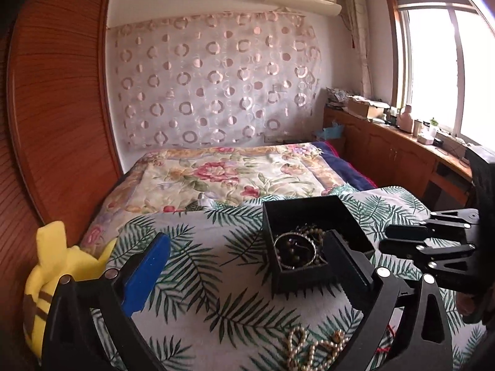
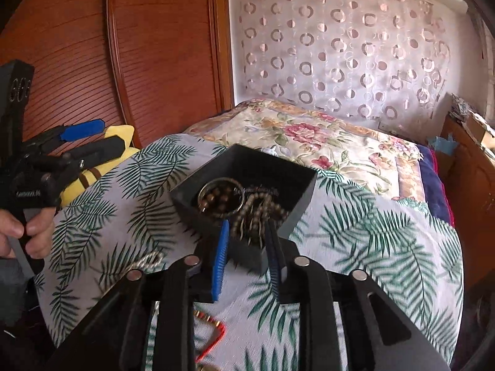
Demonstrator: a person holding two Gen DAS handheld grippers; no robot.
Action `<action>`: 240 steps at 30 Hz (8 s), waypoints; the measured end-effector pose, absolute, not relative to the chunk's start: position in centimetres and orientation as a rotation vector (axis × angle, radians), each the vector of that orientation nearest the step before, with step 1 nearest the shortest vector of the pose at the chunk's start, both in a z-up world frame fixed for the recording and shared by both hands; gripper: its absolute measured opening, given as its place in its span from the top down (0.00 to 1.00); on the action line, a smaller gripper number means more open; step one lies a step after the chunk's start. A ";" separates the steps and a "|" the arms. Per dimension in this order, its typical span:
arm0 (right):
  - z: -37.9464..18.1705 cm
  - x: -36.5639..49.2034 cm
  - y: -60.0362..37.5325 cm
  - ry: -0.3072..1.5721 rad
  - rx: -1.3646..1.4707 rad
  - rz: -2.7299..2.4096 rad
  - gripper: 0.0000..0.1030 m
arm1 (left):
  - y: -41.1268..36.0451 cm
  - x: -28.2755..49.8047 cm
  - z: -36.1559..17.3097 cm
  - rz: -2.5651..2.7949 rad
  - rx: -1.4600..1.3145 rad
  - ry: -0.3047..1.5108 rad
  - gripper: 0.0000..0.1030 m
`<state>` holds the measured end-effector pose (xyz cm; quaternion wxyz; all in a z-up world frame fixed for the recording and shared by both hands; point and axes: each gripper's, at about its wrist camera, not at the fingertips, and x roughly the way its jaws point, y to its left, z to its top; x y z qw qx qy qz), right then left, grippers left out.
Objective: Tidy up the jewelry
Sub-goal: 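Move the left tool to the pearl necklace while the right tool reaches the red bead bracelet, then grasp and lift the pearl necklace with the left tool while the right tool lifts the red bracelet, then lower the pearls into the black box and open the left tool while the right tool releases the bracelet, then grasp the small gold charm with the left tool while the right tool grasps the gold ring, then carry the gold charm into the black box with the left tool while the right tool drops the ring in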
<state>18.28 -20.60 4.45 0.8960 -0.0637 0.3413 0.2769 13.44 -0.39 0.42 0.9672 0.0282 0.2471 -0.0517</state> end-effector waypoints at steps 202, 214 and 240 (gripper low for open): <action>-2.2 10.1 -20.4 0.894 -0.251 0.515 0.73 | -5.2 10.5 -8.6 -0.384 0.120 0.805 0.45; -1.4 9.9 -22.1 0.867 -0.208 0.500 0.73 | -7.1 11.5 -9.6 -0.432 0.143 0.860 0.68; 2.7 14.7 -21.1 0.752 -0.157 0.529 0.73 | -6.8 13.9 -5.7 -0.401 0.114 0.757 0.86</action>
